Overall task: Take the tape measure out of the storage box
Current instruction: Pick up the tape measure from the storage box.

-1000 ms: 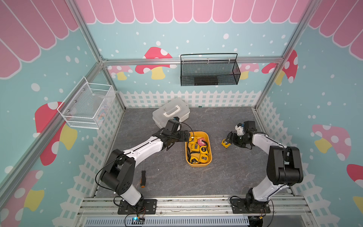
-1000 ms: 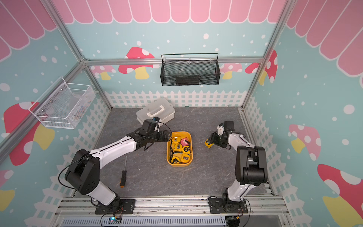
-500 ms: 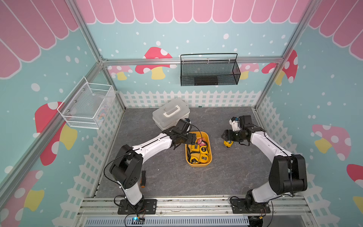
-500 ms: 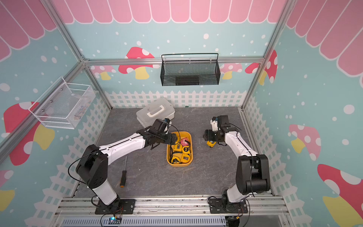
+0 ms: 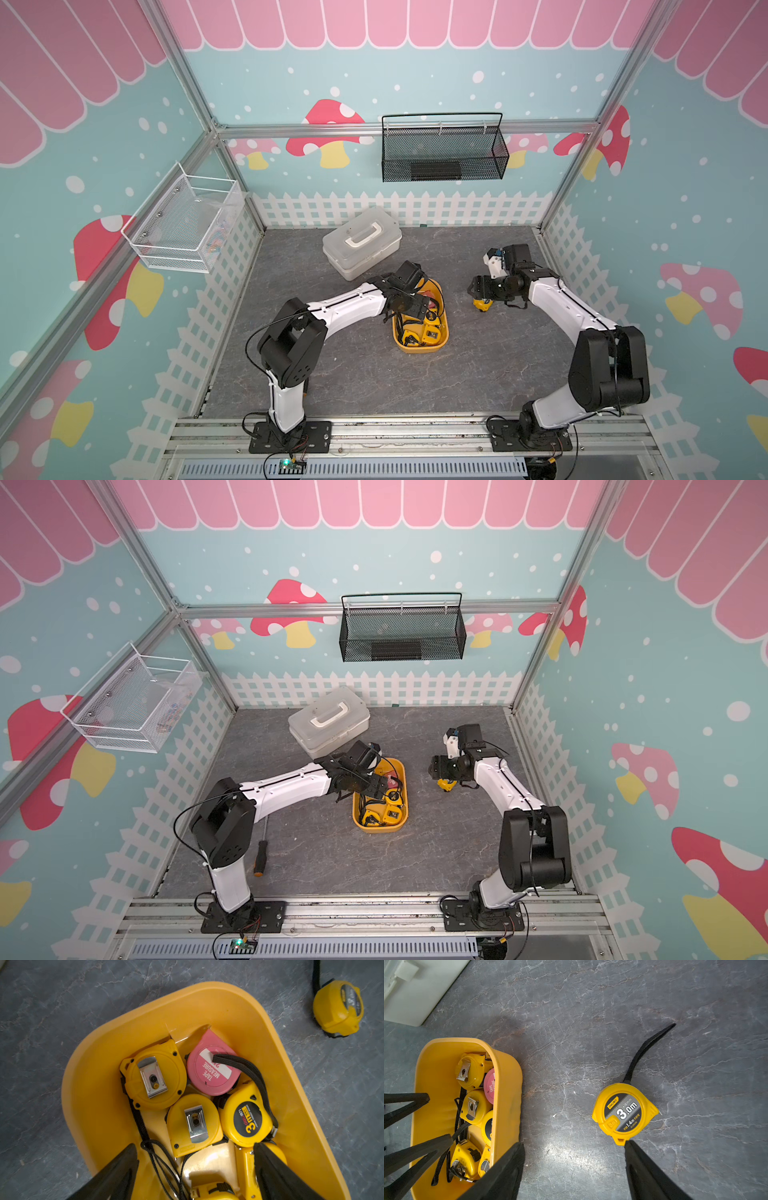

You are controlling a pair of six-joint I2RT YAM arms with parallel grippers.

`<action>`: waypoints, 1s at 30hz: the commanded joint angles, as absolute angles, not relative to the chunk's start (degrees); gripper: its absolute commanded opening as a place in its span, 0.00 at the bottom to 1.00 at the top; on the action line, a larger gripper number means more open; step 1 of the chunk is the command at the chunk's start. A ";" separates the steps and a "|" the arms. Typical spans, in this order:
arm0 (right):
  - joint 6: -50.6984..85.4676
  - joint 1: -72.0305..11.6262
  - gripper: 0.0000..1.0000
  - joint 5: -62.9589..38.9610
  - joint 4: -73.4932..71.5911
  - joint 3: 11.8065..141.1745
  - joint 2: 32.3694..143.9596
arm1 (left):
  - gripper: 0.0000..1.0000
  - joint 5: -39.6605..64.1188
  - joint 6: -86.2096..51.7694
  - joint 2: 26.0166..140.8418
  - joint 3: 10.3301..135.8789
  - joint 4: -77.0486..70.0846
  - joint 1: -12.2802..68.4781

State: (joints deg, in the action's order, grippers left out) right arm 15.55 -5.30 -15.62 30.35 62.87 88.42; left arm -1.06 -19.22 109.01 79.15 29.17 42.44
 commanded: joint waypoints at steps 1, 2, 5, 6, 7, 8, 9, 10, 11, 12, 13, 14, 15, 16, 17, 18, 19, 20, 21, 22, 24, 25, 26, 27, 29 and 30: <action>16.78 -5.69 0.76 -16.58 29.54 62.32 88.74 | 0.88 -2.39 -21.80 110.92 81.54 31.18 42.36; 16.79 -5.71 0.76 -16.61 29.53 62.27 88.73 | 0.87 -2.62 -22.25 111.36 81.76 31.33 42.40; 16.96 -5.80 0.76 -16.37 29.62 61.97 88.73 | 0.87 -2.27 -23.14 113.24 83.22 32.52 42.37; 17.05 -5.78 0.76 -16.29 29.62 61.92 88.73 | 0.87 -2.24 -23.52 113.99 83.74 32.90 42.36; 17.22 -5.86 0.76 -16.19 29.55 61.81 88.69 | 0.87 -2.22 -23.93 114.69 84.36 33.35 42.37; 17.31 -5.87 0.76 -16.36 29.53 61.70 88.74 | 0.87 -2.44 -24.36 115.22 84.79 33.60 42.36; 17.40 -5.89 0.76 -16.43 29.44 61.63 88.69 | 0.87 -2.85 -24.88 115.75 85.24 33.90 42.37; 17.49 -5.89 0.76 -16.43 29.30 61.54 88.76 | 0.87 -3.28 -25.36 116.15 85.60 34.00 42.36; 17.49 -5.89 0.76 -16.44 29.35 61.50 88.75 | 0.88 -3.86 -25.64 116.40 85.80 33.93 42.36; 17.49 -5.89 0.76 -16.40 29.31 61.44 88.81 | 0.88 -4.33 -25.90 116.80 86.00 33.85 42.36; 17.33 -5.89 0.76 -16.25 29.33 61.48 88.94 | 0.88 -4.69 -25.94 117.24 86.39 33.85 42.36; 17.24 -5.89 0.76 -16.26 29.33 61.52 89.10 | 0.87 -4.67 -25.94 117.62 86.63 33.92 42.37; 17.16 -5.89 0.76 -16.26 29.42 61.61 89.41 | 0.87 -4.50 -25.84 118.10 87.24 33.97 42.41; 17.17 -5.89 0.76 -16.25 29.44 61.63 89.61 | 0.87 -4.20 -26.00 118.65 87.76 34.26 42.36; 17.14 -5.89 0.76 -16.32 29.44 61.69 89.77 | 0.86 -4.07 -26.22 119.03 88.08 34.41 42.36; 17.23 -5.89 0.76 -16.44 29.44 61.84 90.06 | 0.85 -4.34 -26.68 119.41 88.55 34.68 42.40; 17.30 -5.89 0.76 -16.52 29.44 61.92 90.25 | 0.84 -4.86 -27.16 119.82 88.96 35.14 42.36; 17.31 -5.89 0.76 -16.57 29.44 61.89 90.40 | 0.83 -5.28 -27.56 120.21 89.33 35.97 42.36; 17.40 -5.89 0.76 -16.61 29.44 61.92 90.55 | 0.83 -5.58 -28.00 120.71 89.85 36.72 42.38; 17.48 -5.89 0.76 -16.66 29.36 61.89 90.68 | 0.82 -5.54 -28.32 121.18 90.27 37.33 42.41; 17.49 -5.89 0.76 -16.70 29.35 61.92 90.80 | 0.82 -5.15 -28.89 121.91 90.69 38.13 42.43; 17.41 -5.89 0.76 -16.70 29.36 61.92 90.89 | 0.82 -5.15 -29.08 122.20 90.94 38.62 42.36; 17.40 -5.89 0.76 -16.70 29.35 61.91 91.02 | 0.82 -5.22 -29.33 122.56 91.13 38.95 42.36; 17.40 -5.89 0.76 -16.70 29.36 61.82 91.11 | 0.82 -5.36 -29.52 122.97 91.40 39.49 42.40; 17.42 -5.89 0.76 -16.78 29.31 61.77 91.20 | 0.82 -5.34 -29.68 123.44 91.95 40.32 42.39; 17.32 -5.89 0.76 -16.74 29.35 61.65 91.27 | 0.82 -5.34 -29.71 123.72 92.09 40.76 42.37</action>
